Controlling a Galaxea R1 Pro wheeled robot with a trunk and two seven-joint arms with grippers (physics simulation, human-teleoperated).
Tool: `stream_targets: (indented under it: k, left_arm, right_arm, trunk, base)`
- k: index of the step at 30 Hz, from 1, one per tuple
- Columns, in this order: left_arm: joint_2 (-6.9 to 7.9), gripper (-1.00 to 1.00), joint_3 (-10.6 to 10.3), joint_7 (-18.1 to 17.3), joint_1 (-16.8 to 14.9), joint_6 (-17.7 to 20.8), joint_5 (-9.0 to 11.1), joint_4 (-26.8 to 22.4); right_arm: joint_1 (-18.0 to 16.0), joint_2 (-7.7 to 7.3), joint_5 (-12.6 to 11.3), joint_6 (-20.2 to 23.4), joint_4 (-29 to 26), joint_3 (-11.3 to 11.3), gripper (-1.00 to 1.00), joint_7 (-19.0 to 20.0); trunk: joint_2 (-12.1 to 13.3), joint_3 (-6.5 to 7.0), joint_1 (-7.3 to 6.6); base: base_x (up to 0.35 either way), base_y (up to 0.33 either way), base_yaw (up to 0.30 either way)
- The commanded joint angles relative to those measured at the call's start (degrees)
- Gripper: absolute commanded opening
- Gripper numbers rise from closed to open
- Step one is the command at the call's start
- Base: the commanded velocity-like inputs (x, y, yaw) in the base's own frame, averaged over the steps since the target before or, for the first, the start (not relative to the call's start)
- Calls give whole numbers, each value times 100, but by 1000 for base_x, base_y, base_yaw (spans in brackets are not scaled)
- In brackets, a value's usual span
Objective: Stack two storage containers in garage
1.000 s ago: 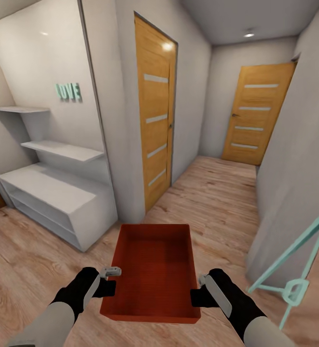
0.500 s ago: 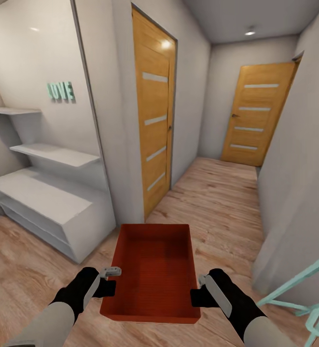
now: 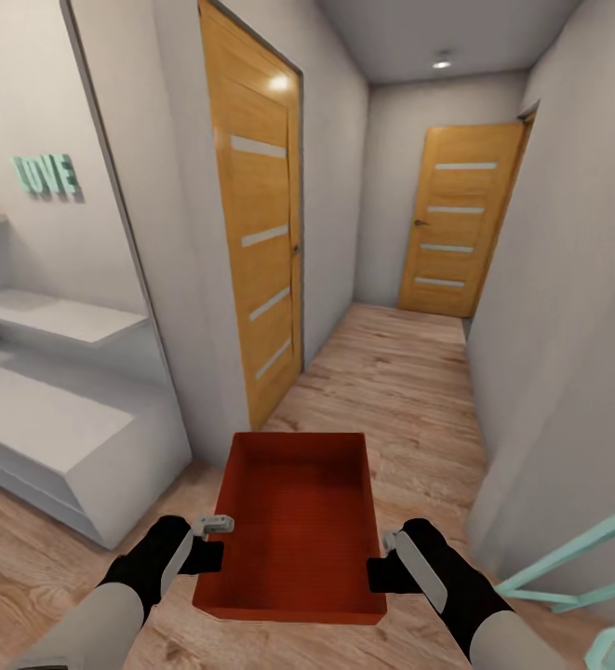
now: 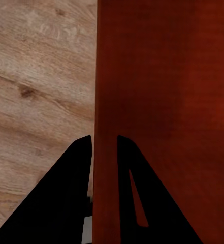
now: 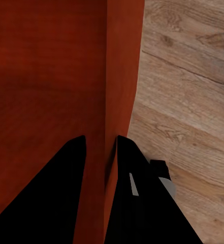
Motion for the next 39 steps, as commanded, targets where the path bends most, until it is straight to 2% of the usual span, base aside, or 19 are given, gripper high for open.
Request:
stream_targets:
  k: [1,9,26,39]
  left_arm:
    - [-14,-100,17,-10,-7,28,26,-20]
    - [-14,-100,17,-11,-7,28,26,-20]
    - [-13,-100,17,-11,-6,28,26,-18]
    - [-14,-100,17,-9,-5,28,26,-19]
  right_arm:
    - [1,-4,250,80,3,25,-100,-71]
    - [1,-4,250,80,3,25,-100,-71]
    - [1,-4,250,80,3,25,-100,-71]
    - [1,-4,250,80,3,25,-100,-71]
  trunk:
    - [-6,-8,4]
    - [-6,-8,4]
    - [-6,53,4]
    - [-6,59,4]
  base:
    - [279,0,-7]
    - [279,0,-25]
    - [276,0,-214]
    - [263,0,-17]
